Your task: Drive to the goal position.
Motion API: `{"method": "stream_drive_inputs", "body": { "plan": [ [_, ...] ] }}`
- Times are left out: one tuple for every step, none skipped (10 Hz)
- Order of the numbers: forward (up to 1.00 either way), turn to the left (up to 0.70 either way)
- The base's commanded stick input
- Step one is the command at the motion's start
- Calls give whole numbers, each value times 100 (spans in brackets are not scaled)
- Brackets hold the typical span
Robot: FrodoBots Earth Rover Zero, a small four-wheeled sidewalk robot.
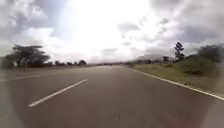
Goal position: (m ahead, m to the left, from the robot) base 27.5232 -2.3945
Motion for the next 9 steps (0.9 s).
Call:
{"method": "stream_drive_inputs", "body": {
  "plan": [
    [100, 0],
    [100, 0],
    [100, 0],
    [100, 0],
    [100, -40],
    [100, -40],
    [100, -22],
    [100, -2],
    [100, 0]
  ]
}}
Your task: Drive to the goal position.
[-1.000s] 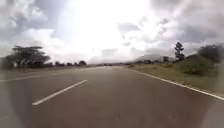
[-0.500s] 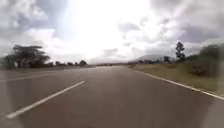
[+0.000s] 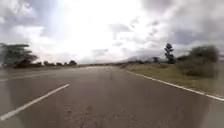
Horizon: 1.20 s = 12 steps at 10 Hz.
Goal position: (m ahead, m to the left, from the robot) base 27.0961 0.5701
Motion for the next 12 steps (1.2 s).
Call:
{"method": "stream_drive_inputs", "body": {
  "plan": [
    [100, 0],
    [100, 0],
    [100, 0],
    [100, 0],
    [100, 0],
    [100, 0],
    [100, 0],
    [100, 0],
    [100, 0],
    [100, 0],
    [100, 0],
    [100, 0]
  ]
}}
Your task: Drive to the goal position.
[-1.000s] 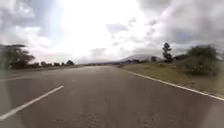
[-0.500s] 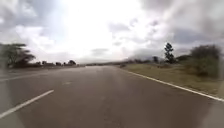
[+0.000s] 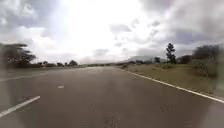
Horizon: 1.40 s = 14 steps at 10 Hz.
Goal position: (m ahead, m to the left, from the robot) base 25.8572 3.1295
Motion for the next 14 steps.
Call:
{"method": "stream_drive_inputs", "body": {
  "plan": [
    [100, 0],
    [100, 0],
    [100, 0],
    [100, 0],
    [100, 0],
    [100, 0],
    [100, 0],
    [100, 0],
    [100, 0],
    [100, 0],
    [100, 0],
    [100, 0],
    [100, 0],
    [100, 0]
  ]
}}
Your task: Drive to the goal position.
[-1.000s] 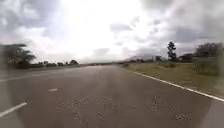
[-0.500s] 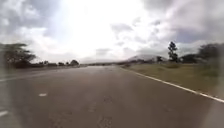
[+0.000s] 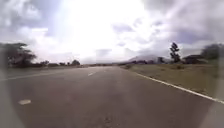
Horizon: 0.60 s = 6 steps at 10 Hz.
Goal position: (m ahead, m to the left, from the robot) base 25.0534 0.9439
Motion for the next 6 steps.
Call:
{"method": "stream_drive_inputs", "body": {
  "plan": [
    [100, -10],
    [100, -30],
    [100, -40],
    [100, -40],
    [100, -13],
    [100, -4]
  ]
}}
